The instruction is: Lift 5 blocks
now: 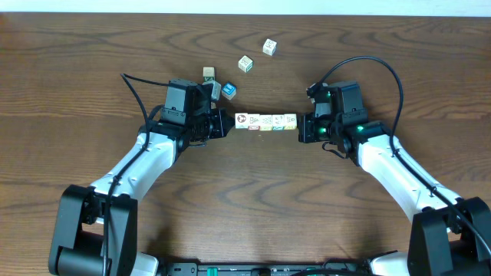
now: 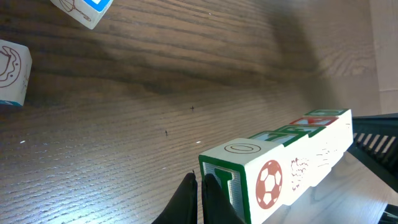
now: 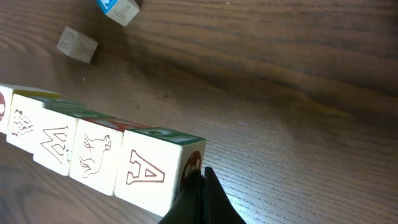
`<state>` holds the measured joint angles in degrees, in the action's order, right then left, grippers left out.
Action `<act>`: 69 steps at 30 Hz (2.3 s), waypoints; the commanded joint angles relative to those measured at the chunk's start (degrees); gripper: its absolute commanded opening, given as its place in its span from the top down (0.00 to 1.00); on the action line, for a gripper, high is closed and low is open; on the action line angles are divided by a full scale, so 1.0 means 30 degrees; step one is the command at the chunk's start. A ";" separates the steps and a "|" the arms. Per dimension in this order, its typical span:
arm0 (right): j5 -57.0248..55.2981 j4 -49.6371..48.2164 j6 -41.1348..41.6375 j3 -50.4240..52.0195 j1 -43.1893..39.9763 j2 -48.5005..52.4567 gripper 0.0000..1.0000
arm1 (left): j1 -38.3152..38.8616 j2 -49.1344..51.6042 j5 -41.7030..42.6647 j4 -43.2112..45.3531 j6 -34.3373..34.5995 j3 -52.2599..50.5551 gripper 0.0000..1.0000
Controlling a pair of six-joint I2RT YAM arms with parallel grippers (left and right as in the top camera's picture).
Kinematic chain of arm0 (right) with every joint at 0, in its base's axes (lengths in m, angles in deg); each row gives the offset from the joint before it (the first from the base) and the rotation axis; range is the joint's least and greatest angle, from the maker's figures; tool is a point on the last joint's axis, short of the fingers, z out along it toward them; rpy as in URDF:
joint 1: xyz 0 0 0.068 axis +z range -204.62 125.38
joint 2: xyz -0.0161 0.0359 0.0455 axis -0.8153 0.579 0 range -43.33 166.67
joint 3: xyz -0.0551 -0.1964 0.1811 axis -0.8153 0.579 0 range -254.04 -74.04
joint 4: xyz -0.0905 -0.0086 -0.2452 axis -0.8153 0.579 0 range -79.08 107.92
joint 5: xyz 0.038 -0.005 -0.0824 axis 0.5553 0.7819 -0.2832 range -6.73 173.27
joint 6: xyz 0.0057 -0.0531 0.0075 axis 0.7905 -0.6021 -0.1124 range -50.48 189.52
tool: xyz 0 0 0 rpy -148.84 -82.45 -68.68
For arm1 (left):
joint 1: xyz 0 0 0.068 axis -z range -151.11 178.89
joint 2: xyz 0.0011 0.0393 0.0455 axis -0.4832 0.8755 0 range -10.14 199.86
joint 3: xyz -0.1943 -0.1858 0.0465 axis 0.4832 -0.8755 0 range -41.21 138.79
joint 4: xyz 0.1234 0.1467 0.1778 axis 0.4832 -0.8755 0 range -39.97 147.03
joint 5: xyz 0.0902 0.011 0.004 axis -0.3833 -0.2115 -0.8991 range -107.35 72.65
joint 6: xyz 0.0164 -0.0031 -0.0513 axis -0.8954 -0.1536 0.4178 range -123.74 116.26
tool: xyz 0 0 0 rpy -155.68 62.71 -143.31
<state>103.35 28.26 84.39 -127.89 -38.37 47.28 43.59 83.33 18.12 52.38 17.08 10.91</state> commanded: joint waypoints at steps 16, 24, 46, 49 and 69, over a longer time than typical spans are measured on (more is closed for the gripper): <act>0.4269 -0.0058 0.0189 -0.0561 0.0867 -0.0780 0.99 | 0.0969 -0.1107 0.2973 0.0284 0.0313 0.0714 0.93; 0.4262 -0.0051 0.0313 -0.0561 0.0867 -0.1333 0.99 | 0.0969 -0.1115 0.2973 0.0284 0.0313 0.0714 0.93; 0.3861 0.0160 0.0306 -0.0568 0.0867 -0.2149 0.99 | 0.0998 -0.1319 0.2987 0.0284 0.0750 0.0714 0.93; 0.3832 0.0226 0.0306 -0.0568 0.0867 -0.2149 0.99 | 0.1064 -0.1581 0.2973 0.0284 0.0743 0.0714 0.93; 0.3869 0.0233 0.0313 -0.0576 0.0867 -0.2149 0.99 | 0.1093 -0.1858 0.2973 0.0284 0.0743 0.0714 0.93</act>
<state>103.06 29.64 85.00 -127.89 -38.37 41.40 43.59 79.00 18.27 52.47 18.79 10.91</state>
